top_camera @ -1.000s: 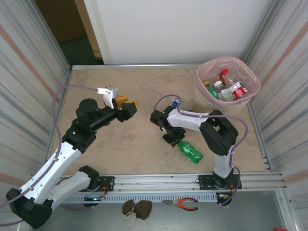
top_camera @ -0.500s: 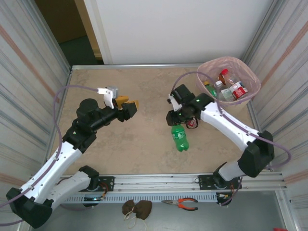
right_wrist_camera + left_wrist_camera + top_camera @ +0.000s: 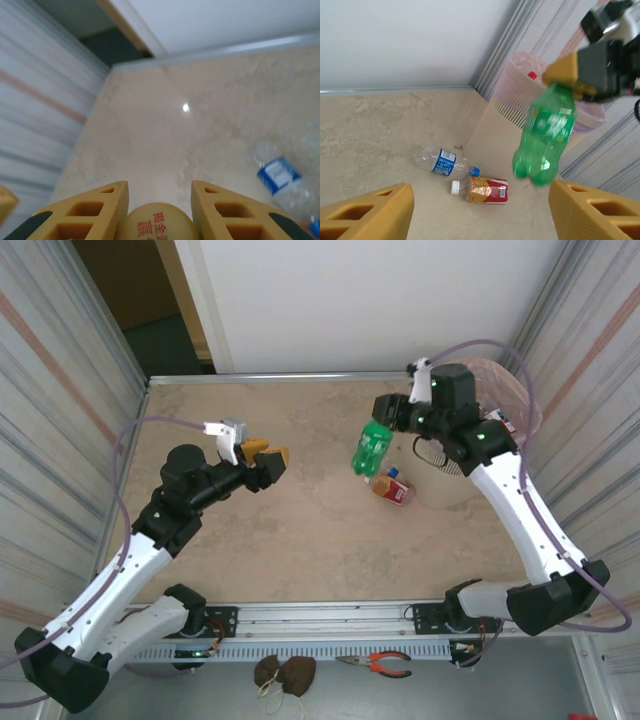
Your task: Put the plastic bottles in the bin
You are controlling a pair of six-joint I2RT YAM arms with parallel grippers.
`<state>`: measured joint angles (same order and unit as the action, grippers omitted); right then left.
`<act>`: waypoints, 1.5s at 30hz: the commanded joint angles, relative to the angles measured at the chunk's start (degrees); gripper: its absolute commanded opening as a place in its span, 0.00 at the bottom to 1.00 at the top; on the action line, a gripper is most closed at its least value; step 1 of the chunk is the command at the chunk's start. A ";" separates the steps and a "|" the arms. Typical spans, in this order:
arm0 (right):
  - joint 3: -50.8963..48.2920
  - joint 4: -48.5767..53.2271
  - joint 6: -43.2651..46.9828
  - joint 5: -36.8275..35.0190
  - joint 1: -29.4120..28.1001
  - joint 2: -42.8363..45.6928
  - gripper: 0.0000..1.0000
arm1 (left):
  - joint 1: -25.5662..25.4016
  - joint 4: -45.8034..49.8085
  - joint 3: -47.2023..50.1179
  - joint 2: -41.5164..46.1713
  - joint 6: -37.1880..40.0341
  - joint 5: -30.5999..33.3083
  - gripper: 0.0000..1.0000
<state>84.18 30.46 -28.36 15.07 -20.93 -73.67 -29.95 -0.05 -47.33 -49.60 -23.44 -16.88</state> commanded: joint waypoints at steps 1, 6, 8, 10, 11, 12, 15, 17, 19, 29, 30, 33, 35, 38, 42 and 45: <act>3.24 -6.89 -4.13 1.26 3.46 2.12 0.30 | 0.42 -2.11 0.23 0.12 -0.67 -0.85 0.71; 2.65 -15.04 -7.10 -2.81 7.87 4.13 0.28 | 0.50 -2.24 0.25 0.12 -0.51 -0.86 0.71; 0.25 -19.70 -7.57 -6.71 8.83 5.57 0.27 | 0.42 -2.39 0.30 0.06 -0.54 -0.88 0.71; -2.34 -24.18 -8.73 -9.78 9.81 6.80 0.27 | 0.42 -2.45 0.20 -0.05 -0.47 -0.87 0.71; -3.56 -26.04 -9.19 -11.43 10.31 7.41 0.27 | 0.42 -2.45 0.14 -0.04 -0.51 -0.90 0.71; -4.57 -27.64 -9.36 -12.85 10.71 8.05 0.27 | 0.43 -2.33 0.11 -0.05 -0.50 -0.83 0.71; -7.65 -31.56 -9.73 -17.19 11.93 9.88 0.27 | 0.42 -1.83 -0.21 -0.05 -0.30 -0.78 0.71; -9.94 -34.16 -9.26 -20.52 12.37 11.00 0.26 | 0.47 -1.54 -0.31 0.01 -0.13 -0.66 0.72; -11.80 -36.08 -8.77 -22.22 12.84 11.67 0.26 | 0.42 -1.53 -0.34 0.00 -0.17 -0.69 0.72; -24.20 -47.33 -3.62 -32.60 13.28 14.05 0.27 | 0.50 -1.65 0.13 0.06 -1.07 -0.89 0.71; -24.91 -47.94 -3.33 -32.97 13.28 13.80 0.28 | 0.43 -1.62 0.24 0.11 -1.16 -0.87 0.71; -27.04 -50.44 -1.95 -33.62 13.66 12.80 0.30 | 0.49 -1.65 0.40 0.25 -1.36 -0.87 0.71; -28.51 -52.88 -1.79 -33.35 14.28 12.05 0.30 | 0.43 -1.44 0.30 0.32 -1.34 -1.04 0.71; -30.73 -56.82 -1.27 -32.37 14.88 10.93 0.30 | 0.51 -0.96 0.20 0.55 -1.35 -0.98 0.71; -33.59 -61.61 -1.94 -30.22 16.62 9.20 0.31 | 0.47 -0.59 0.41 1.21 -1.35 -0.52 0.71; -34.70 -62.81 -2.43 -27.47 17.93 8.20 0.35 | 0.44 -0.15 0.54 1.53 -1.34 -0.14 0.71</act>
<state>50.19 -27.22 -31.18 -14.72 -3.95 -64.86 -29.95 -0.19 -47.31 -49.47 -24.32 -16.86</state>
